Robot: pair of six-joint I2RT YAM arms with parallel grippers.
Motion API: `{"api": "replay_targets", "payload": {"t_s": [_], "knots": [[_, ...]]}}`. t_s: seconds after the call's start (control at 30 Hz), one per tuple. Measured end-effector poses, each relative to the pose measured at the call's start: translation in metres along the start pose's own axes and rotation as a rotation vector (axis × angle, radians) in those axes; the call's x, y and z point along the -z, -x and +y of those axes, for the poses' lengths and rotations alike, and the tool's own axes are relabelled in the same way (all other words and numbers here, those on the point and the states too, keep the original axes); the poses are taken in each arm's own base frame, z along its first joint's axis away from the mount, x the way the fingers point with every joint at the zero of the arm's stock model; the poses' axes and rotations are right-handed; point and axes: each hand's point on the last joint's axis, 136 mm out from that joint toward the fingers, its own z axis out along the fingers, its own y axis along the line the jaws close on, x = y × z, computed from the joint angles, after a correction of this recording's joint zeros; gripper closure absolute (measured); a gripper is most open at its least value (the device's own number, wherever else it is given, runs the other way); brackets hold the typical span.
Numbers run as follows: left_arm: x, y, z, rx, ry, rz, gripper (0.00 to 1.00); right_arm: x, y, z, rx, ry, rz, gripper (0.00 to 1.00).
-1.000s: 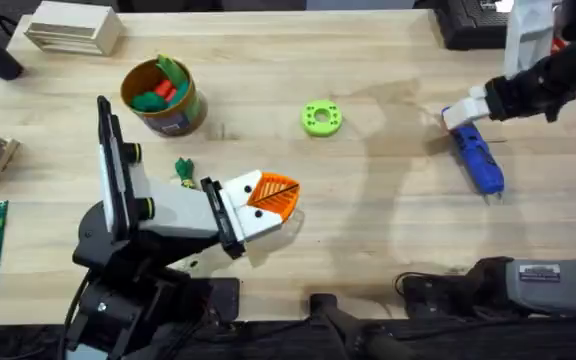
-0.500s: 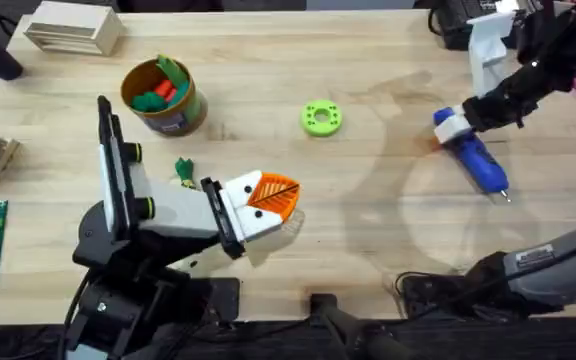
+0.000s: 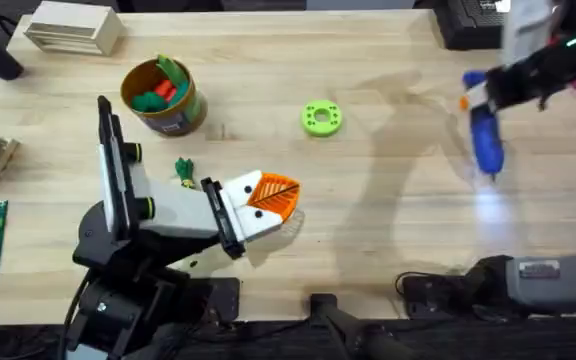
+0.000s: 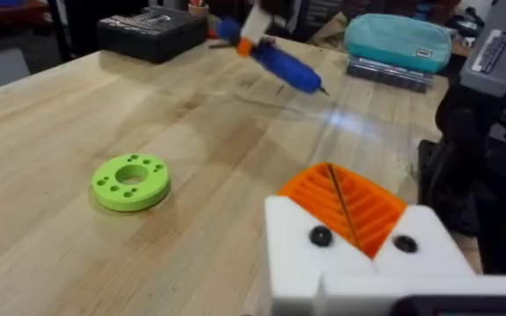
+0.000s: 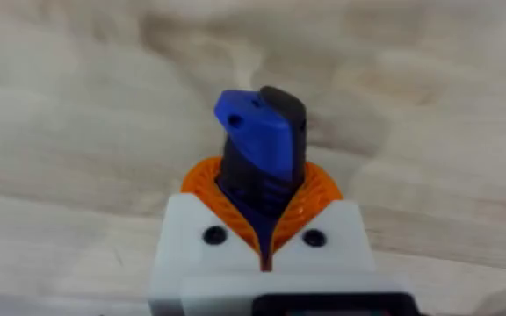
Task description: Pick up the gripper from the table and insert it into the empty holder that is missing its gripper. Then pick up a screw, insert it into the mounting hole, and use the screwdriver to tighten it. Finally, clean up the table by picking up the vegetable and placing it into the bucket.
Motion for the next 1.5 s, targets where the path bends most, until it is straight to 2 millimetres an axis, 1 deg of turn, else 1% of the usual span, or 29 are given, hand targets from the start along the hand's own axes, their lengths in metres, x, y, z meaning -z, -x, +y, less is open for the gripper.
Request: {"api": "replay_targets", "payload": {"t_s": [0.07,0.13,0.2,0.3,0.4,0.5,0.63,0.7,0.77,0.83,0.87,0.93,1.0,1.1,1.2,1.27,1.3,1.37,1.5], "knots": [[0.0,0.0,0.0,0.0,0.0,0.0,0.996,0.03,0.018,-0.008,-0.007,-0.059,-0.112,0.973],[0.0,0.0,0.0,0.0,0.0,0.0,0.996,0.065,0.036,-0.015,-0.018,-0.12,-0.24,0.973],[0.0,0.0,0.0,0.0,0.0,0.0,0.996,0.099,0.05,-0.017,-0.037,-0.153,-0.36,0.973],[0.0,0.0,0.0,0.0,0.0,0.0,0.997,0.143,0.068,-0.01,-0.063,-0.148,-0.529,0.973],[0.0,0.0,0.0,0.0,0.0,0.0,0.997,0.172,0.083,0.005,-0.048,-0.125,-0.646,0.973],[0.0,0.0,0.0,0.0,0.0,0.0,0.997,0.187,0.101,0.032,0.003,-0.074,-0.726,0.973],[0.0,0.0,0.0,0.0,0.0,0.0,0.997,0.197,0.127,0.07,0.05,0.007,-0.84,0.973],[0.0,0.0,0.0,0.0,0.0,0.0,0.997,0.197,0.138,0.092,0.06,0.057,-0.901,0.973],[0.0,0.0,0.0,0.0,0.0,0.0,0.997,0.195,0.145,0.116,0.07,0.114,-0.95,0.973],[0.0,0.0,0.0,0.0,0.0,0.0,0.997,0.191,0.147,0.139,0.081,0.17,-0.985,0.973],[0.0,0.0,0.0,0.0,0.0,0.0,0.997,0.187,0.146,0.15,0.085,0.201,-0.994,0.973],[0.0,0.0,0.0,0.0,0.0,0.0,0.997,0.179,0.139,0.164,0.074,0.252,-0.991,0.973],[0.0,0.0,0.0,0.0,0.0,0.0,0.997,0.171,0.13,0.172,0.066,0.296,-0.991,0.973],[0.0,0.0,0.0,0.0,0.0,0.0,0.997,0.173,0.118,0.184,0.07,0.363,-1.026,0.973],[0.0,0.0,0.0,0.0,0.0,0.0,0.997,0.188,0.111,0.197,0.068,0.435,-1.101,0.973],[0.0,0.0,0.0,0.0,0.0,0.0,0.997,0.202,0.108,0.205,0.062,0.483,-1.167,0.973],[0.0,0.0,0.0,0.0,0.0,0.0,0.997,0.223,0.104,0.22,0.065,0.565,-1.272,0.973],[0.0,0.0,0.0,0.0,0.0,0.0,0.997,0.234,0.1,0.234,0.073,0.628,-1.318,0.973],[0.0,0.0,0.0,0.0,0.0,0.0,0.997,0.254,0.09,0.266,0.11,0.76,-1.35,0.973]]}}
